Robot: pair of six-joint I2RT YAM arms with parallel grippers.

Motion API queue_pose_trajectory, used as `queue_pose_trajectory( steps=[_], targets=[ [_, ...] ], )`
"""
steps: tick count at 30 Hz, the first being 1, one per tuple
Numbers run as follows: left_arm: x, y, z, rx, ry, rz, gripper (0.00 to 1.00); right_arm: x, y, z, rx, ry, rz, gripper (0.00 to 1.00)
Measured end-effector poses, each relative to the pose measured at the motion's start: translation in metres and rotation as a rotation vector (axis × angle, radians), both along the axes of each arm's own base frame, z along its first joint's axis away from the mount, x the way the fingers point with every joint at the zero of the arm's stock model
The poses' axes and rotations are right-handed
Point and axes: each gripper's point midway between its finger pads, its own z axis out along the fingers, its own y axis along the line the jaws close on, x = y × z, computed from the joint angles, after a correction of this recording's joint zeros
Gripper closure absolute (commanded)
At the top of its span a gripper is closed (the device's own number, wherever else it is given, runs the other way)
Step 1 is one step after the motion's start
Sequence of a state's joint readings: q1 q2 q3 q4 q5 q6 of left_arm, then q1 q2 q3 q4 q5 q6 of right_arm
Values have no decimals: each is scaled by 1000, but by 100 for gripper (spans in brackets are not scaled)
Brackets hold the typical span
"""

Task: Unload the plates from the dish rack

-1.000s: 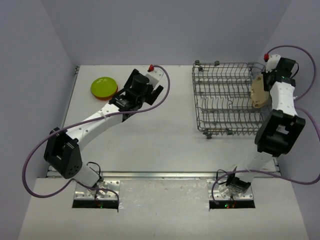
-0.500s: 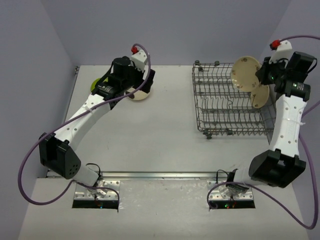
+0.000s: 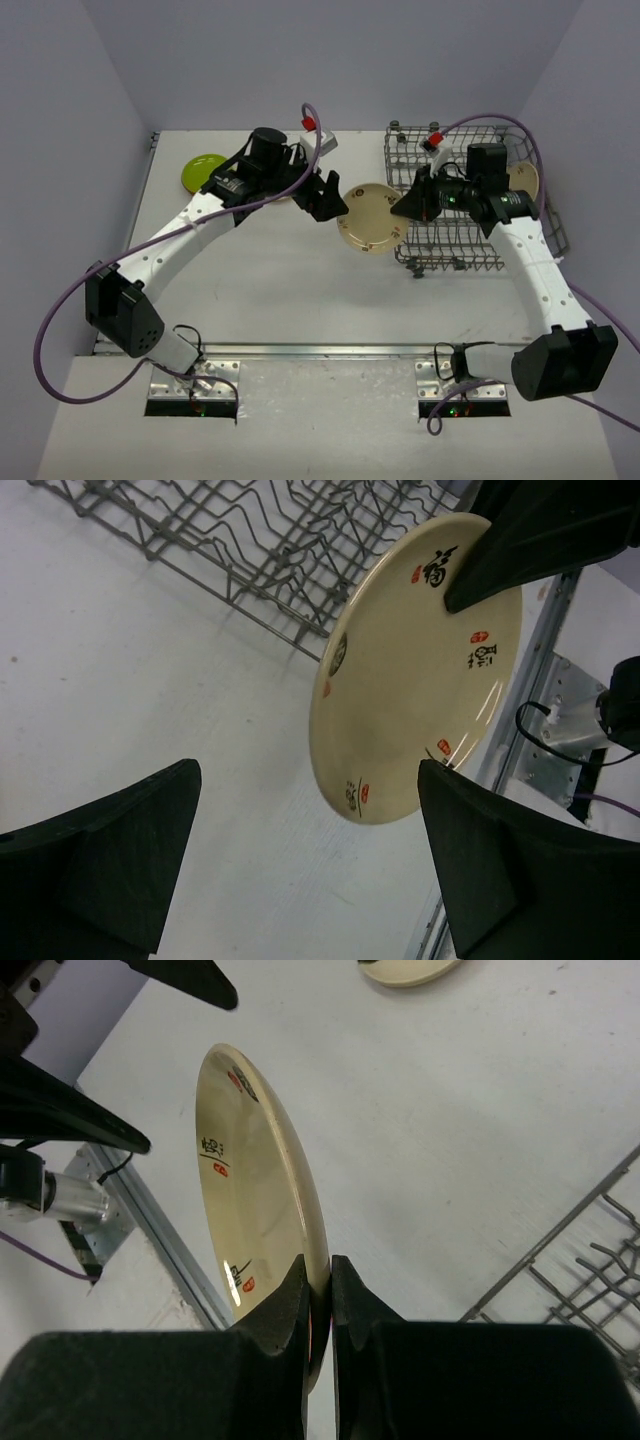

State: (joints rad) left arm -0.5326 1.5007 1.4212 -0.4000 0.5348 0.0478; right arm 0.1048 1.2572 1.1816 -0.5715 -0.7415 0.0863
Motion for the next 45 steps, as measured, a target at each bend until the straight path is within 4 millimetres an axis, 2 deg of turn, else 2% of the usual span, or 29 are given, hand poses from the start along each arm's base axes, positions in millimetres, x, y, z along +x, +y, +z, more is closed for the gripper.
queue_pose_trajectory(
  steps=[4,5,6,10,11,12,13,16,19,21,24,28,31,35,41,42,45],
  targets=[
    [-10,-9,-8,10,25,-36,46,-6,17,4,24,8,40,100],
    [-10,-9,-9,13,28,-36,55,-7,20,5,30,13,45,100],
    [-10,-8,-11,18,29,-32,71,-7,22,6,35,17,48,100],
    [-7,-6,-17,35,36,-18,99,-1,23,11,39,10,36,100],
    [-6,-6,-18,36,40,-15,100,1,22,11,33,6,27,100],
    [-5,-5,-20,34,52,-10,100,2,20,9,21,3,18,98],
    [-4,-5,-21,26,70,-8,100,4,18,8,10,-1,10,89],
    [5,-1,-27,13,101,6,100,9,17,5,-3,-1,-15,17],
    [26,18,-45,29,158,59,100,15,10,3,-20,9,-71,4],
    [51,42,-62,38,217,144,100,22,1,0,-36,14,-123,1],
    [102,95,-87,49,288,321,100,32,-20,-10,-67,31,-220,1],
    [162,173,-117,86,343,556,100,42,-59,-30,-106,81,-367,1],
    [190,211,-134,108,370,665,100,49,-94,-42,-129,111,-481,1],
    [211,230,-154,118,412,725,100,49,-127,-55,-158,141,-588,1],
    [219,235,-188,120,506,742,98,47,-143,-64,-173,164,-637,1],
    [221,234,-192,119,519,738,95,47,-143,-64,-174,164,-639,1],
    [221,233,-204,112,554,733,74,46,-145,-66,-177,167,-643,1]
  ],
)
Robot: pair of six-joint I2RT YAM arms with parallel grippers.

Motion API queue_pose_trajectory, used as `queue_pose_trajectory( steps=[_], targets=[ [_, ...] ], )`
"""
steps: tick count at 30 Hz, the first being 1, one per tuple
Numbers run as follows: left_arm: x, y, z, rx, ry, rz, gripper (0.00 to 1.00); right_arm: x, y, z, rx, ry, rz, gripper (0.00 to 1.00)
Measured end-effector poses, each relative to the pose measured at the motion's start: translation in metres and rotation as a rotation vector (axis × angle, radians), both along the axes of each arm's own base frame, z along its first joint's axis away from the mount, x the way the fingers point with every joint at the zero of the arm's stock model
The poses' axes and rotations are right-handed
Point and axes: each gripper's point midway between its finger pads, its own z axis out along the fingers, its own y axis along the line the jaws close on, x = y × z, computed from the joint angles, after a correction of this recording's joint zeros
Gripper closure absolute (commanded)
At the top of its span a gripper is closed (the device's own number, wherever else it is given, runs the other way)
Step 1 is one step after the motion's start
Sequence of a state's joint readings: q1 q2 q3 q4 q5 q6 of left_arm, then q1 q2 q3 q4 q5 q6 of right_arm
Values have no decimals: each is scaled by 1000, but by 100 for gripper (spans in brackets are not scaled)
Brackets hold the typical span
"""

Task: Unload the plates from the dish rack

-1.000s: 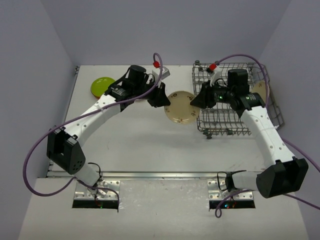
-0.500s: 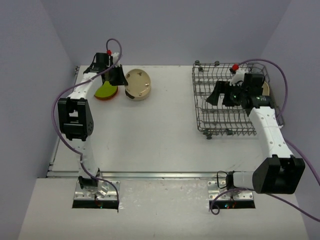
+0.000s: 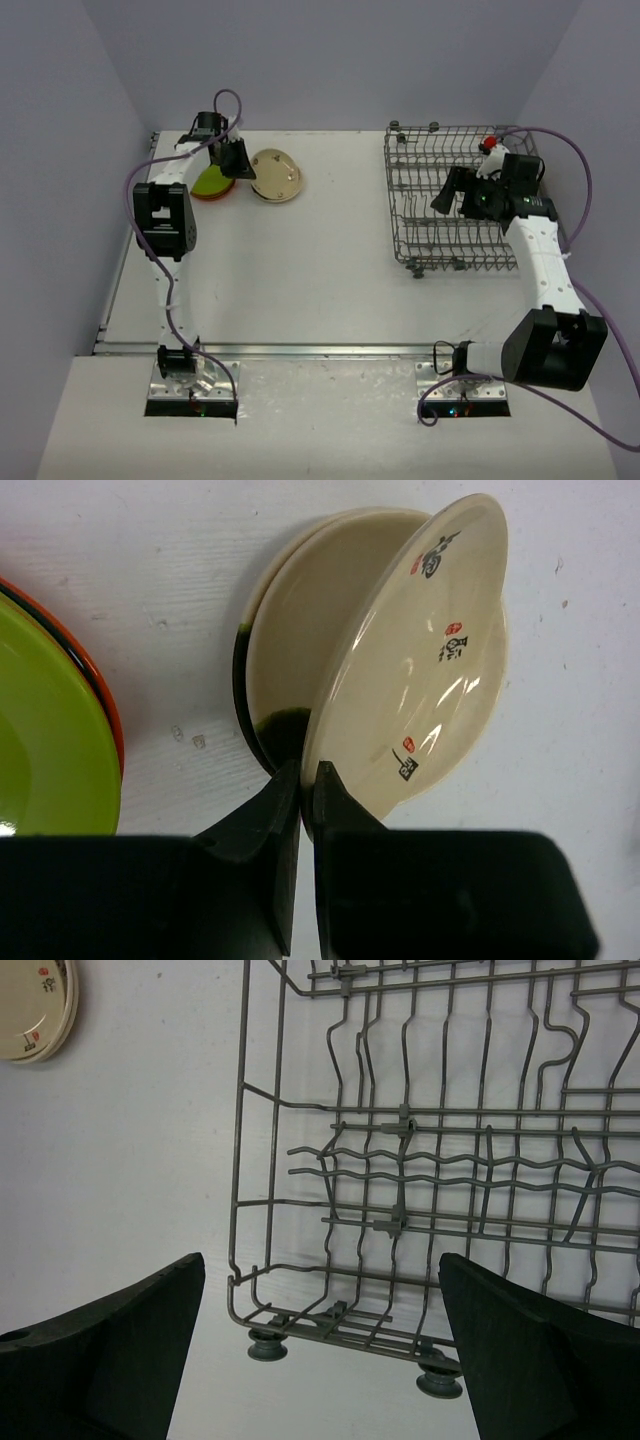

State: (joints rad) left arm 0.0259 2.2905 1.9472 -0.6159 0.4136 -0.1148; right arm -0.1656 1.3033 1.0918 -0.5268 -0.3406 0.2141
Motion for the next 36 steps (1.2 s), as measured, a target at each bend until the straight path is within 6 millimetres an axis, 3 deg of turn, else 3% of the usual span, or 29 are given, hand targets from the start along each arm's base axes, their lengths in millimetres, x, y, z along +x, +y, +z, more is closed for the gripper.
queue_pose_trajectory(
  steps=[3,6,12,18,21,25,27,29,31,36],
  targets=[
    [-3,0,-3,-10,22,-1,48,-1,-4,-3,-2,6,-12,1],
    [-5,2,-4,-12,34,0,37,-3,-16,-7,-20,17,-56,1],
    [-11,6,4,15,31,13,32,-6,-67,-10,-107,20,-205,1],
    [-25,12,49,204,-84,35,30,-3,-124,-1,-284,-32,-311,10],
    [-41,-15,88,319,-208,-15,28,1,-148,6,-364,-59,-342,19],
    [-74,-85,139,421,-417,-133,28,15,-181,12,-449,-75,-382,28],
    [-94,-122,157,439,-516,-202,28,25,-196,14,-487,-74,-394,30],
    [-113,-145,166,456,-578,-251,28,35,-209,13,-520,-76,-405,33],
    [-121,-152,168,476,-609,-268,28,40,-218,8,-549,-66,-408,33],
    [-123,-144,157,512,-614,-273,23,44,-230,-4,-594,-33,-422,34]
  ],
)
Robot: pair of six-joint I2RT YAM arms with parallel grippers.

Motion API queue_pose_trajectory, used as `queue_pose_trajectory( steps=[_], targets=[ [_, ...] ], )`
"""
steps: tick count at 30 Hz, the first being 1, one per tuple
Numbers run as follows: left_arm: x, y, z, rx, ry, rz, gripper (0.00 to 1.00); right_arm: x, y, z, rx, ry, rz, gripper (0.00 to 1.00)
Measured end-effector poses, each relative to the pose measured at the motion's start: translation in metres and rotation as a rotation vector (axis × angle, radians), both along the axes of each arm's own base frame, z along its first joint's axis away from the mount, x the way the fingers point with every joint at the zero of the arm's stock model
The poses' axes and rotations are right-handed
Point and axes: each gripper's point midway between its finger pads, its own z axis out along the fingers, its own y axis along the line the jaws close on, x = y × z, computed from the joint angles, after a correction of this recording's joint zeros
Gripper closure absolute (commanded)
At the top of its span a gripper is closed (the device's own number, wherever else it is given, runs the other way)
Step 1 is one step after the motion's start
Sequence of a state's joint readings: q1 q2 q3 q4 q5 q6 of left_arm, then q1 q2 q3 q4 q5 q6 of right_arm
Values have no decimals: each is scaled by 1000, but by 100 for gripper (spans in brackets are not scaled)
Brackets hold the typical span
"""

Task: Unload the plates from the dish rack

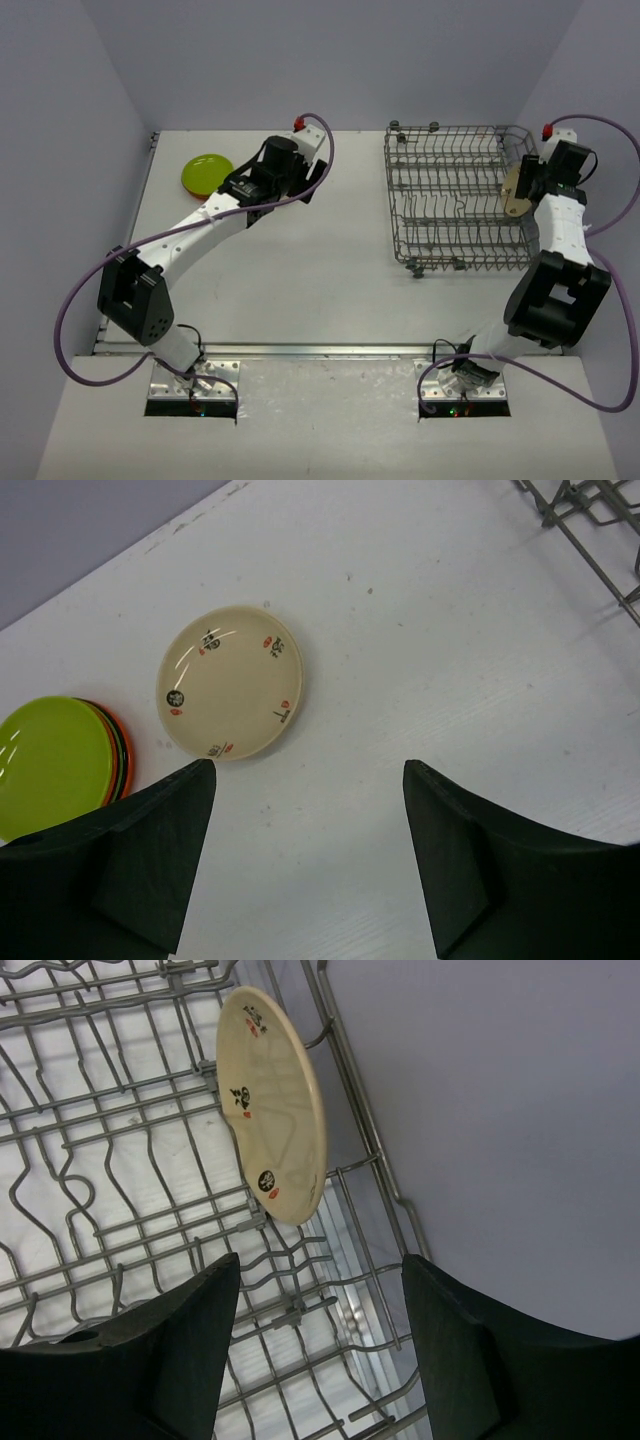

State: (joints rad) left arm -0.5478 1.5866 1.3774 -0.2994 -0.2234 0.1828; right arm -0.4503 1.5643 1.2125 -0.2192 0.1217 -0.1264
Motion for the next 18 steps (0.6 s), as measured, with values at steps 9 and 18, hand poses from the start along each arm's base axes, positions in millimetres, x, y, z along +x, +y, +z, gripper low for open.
queue_pose_trajectory(
  steps=[9,18],
  targets=[
    [-16,-2,10,-19,11,-65,21,9,-11,-9,-25,-2,-27,34],
    [-27,-10,25,-87,34,-107,21,18,-16,-55,-4,83,-14,42]
  ],
)
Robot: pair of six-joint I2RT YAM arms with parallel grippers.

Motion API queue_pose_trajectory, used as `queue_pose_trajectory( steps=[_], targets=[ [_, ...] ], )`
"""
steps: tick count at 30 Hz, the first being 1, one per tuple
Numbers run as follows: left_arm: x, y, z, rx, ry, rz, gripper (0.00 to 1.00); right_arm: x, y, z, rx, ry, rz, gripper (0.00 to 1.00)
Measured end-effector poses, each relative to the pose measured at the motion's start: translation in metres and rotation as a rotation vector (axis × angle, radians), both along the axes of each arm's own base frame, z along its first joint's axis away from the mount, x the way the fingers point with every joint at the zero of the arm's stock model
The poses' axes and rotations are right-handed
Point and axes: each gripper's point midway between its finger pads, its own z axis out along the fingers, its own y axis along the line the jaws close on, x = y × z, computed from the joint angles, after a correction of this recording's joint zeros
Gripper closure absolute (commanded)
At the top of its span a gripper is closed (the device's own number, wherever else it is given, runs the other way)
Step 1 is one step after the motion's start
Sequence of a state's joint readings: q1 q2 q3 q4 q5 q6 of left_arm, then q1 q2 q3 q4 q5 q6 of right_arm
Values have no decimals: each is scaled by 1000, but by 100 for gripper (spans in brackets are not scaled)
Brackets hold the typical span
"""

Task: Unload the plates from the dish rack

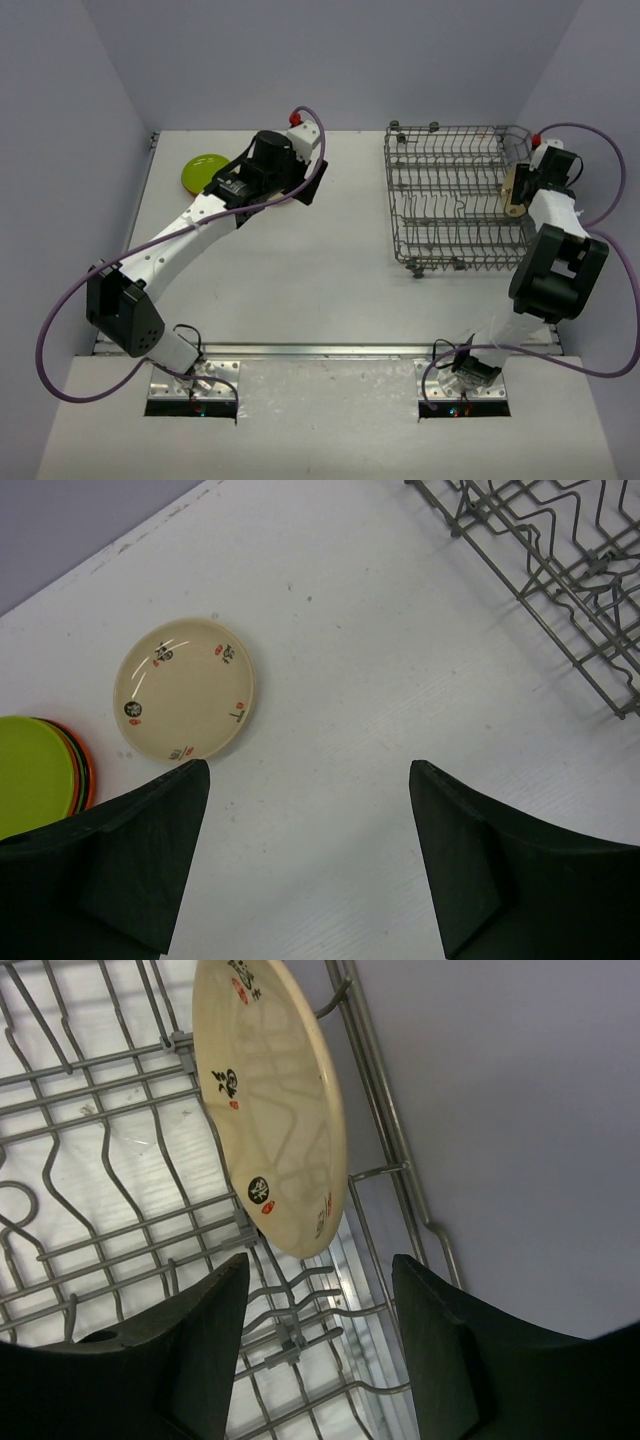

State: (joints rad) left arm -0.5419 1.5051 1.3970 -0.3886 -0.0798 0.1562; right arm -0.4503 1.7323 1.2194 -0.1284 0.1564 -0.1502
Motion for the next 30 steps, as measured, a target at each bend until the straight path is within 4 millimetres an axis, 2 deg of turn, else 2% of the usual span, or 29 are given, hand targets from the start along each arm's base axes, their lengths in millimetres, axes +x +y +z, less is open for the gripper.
queue_pose_trajectory(
  steps=[5,11,16,19,24,30],
  targets=[
    [-1,0,3,-10,4,5,21,9,-5,-13,-12,32,24,50],
    [-1,2,1,-2,9,13,21,22,-12,-18,-31,41,47,58],
    [0,3,1,-1,8,17,21,31,-17,-23,-42,50,60,61],
    [0,3,1,1,8,18,21,31,-17,-25,-46,58,64,75],
    [0,3,1,0,8,19,21,32,-20,-19,-64,56,68,99],
    [1,3,1,0,11,19,20,26,-19,3,-70,29,55,100]
  ],
)
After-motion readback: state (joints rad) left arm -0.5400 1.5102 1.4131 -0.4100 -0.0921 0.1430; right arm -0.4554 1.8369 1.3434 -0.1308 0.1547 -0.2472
